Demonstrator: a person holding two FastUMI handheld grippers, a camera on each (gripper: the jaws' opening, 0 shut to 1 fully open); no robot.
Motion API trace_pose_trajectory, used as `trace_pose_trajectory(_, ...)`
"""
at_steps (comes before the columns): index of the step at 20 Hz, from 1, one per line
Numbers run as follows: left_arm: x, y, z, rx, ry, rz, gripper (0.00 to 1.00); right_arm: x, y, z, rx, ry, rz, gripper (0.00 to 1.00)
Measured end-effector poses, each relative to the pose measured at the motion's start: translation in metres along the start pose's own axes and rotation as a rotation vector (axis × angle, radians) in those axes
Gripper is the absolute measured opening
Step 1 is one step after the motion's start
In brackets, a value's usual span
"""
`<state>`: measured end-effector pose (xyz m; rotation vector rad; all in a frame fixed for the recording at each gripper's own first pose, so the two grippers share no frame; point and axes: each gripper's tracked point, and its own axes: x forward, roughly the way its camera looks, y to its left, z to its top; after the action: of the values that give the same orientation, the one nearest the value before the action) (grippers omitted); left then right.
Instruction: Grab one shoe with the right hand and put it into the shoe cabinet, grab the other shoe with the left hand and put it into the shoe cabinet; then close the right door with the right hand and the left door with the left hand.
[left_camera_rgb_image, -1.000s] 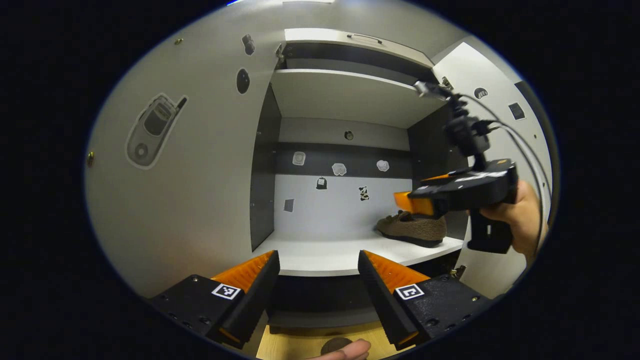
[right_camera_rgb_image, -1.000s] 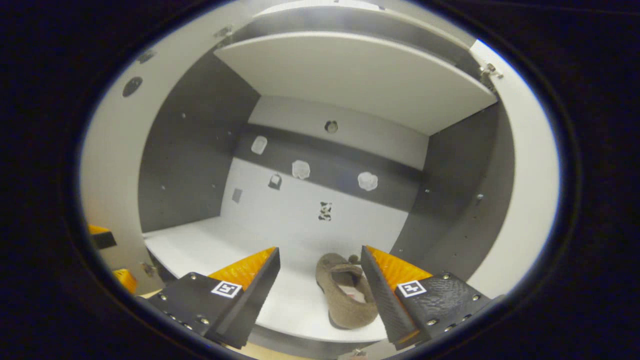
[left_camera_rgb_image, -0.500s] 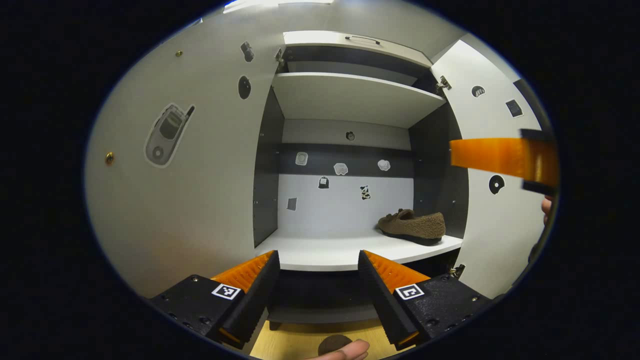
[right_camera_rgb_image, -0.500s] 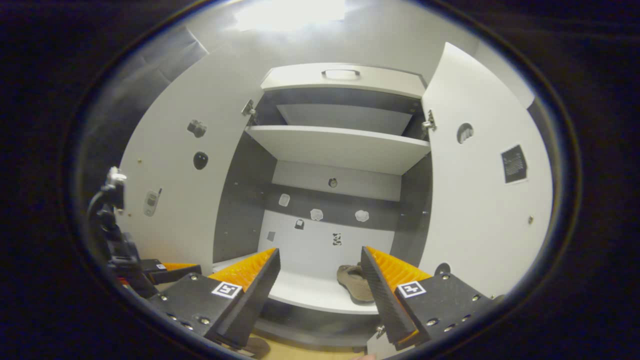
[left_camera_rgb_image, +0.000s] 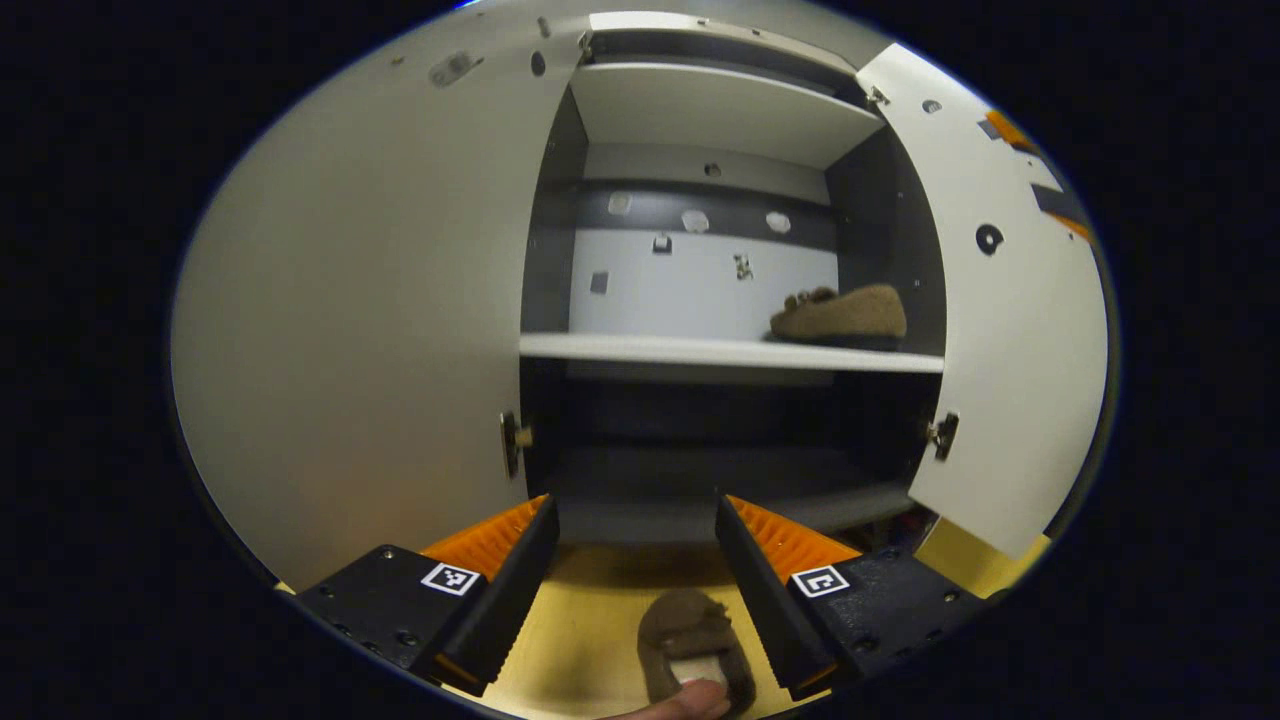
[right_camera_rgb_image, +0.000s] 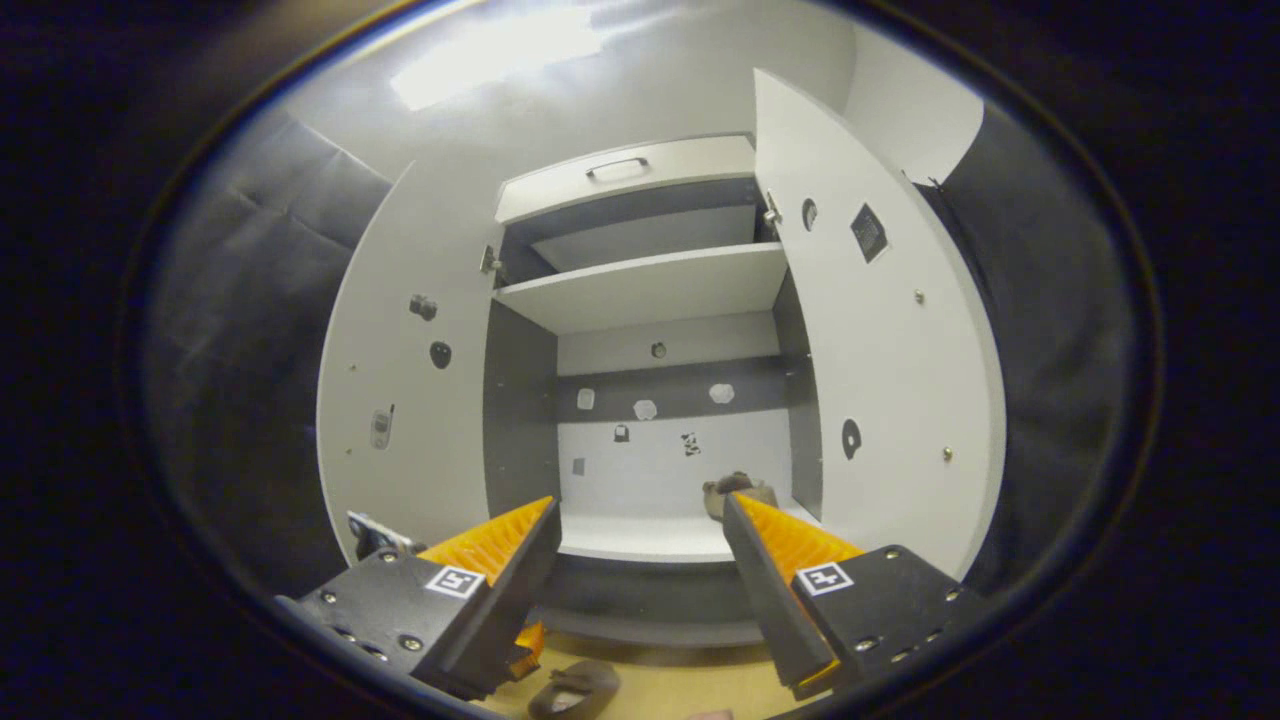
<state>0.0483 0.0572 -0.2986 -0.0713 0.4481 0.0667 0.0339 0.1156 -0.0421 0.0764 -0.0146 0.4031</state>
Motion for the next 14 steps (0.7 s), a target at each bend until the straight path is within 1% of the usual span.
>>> trace_pose_trajectory(1, 0.000, 0.000, -0.028, 0.010, 0.070, -0.014, 0.98, -0.005, 0.002, -0.003, -0.010, -0.001, 0.011, 0.98)
trace_pose_trajectory(2, 0.000, -0.002, -0.056, 0.028, 0.136, -0.027, 0.98, -0.008, 0.007, -0.005, -0.001, -0.003, 0.024, 1.00)
trace_pose_trajectory(3, -0.001, -0.001, -0.074, 0.044, 0.187, -0.032, 0.96, -0.011, 0.010, -0.007, 0.023, -0.003, 0.034, 1.00)
trace_pose_trajectory(4, 0.001, 0.000, -0.088, 0.057, 0.212, -0.032, 0.96, -0.013, 0.014, -0.007, 0.058, -0.010, 0.049, 1.00)
trace_pose_trajectory(5, 0.003, -0.001, -0.100, 0.062, 0.231, -0.037, 0.96, -0.014, 0.015, -0.006, 0.083, -0.017, 0.048, 0.99)
trace_pose_trajectory(6, 0.002, -0.004, -0.109, 0.061, 0.255, -0.038, 0.94, -0.015, 0.009, -0.008, 0.087, -0.019, 0.033, 1.00)
trace_pose_trajectory(7, 0.004, -0.005, -0.118, 0.063, 0.276, -0.041, 0.93, -0.015, 0.000, -0.010, 0.080, -0.013, -0.008, 1.00)
trace_pose_trajectory(8, 0.003, -0.005, -0.127, 0.061, 0.307, -0.049, 0.93, -0.014, -0.011, -0.013, 0.067, -0.005, -0.067, 1.00)
trace_pose_trajectory(9, 0.003, -0.007, -0.132, 0.052, 0.321, -0.063, 0.90, -0.014, -0.021, -0.014, 0.044, -0.003, -0.125, 0.97)
trace_pose_trajectory(10, 0.005, -0.009, -0.134, 0.040, 0.324, -0.069, 0.88, -0.014, -0.025, -0.014, 0.016, -0.007, -0.166, 1.00)
trace_pose_trajectory(12, 0.006, -0.009, -0.139, 0.017, 0.342, -0.070, 0.83, -0.017, -0.020, -0.007, -0.025, -0.037, -0.186, 1.00)
trace_pose_trajectory(13, 0.005, -0.009, -0.148, 0.005, 0.377, -0.068, 0.82, -0.019, -0.017, -0.005, -0.032, -0.045, -0.187, 1.00)
trace_pose_trajectory(14, -0.002, -0.007, -0.163, -0.003, 0.458, -0.063, 0.81, -0.020, -0.012, -0.008, -0.032, -0.043, -0.184, 1.00)
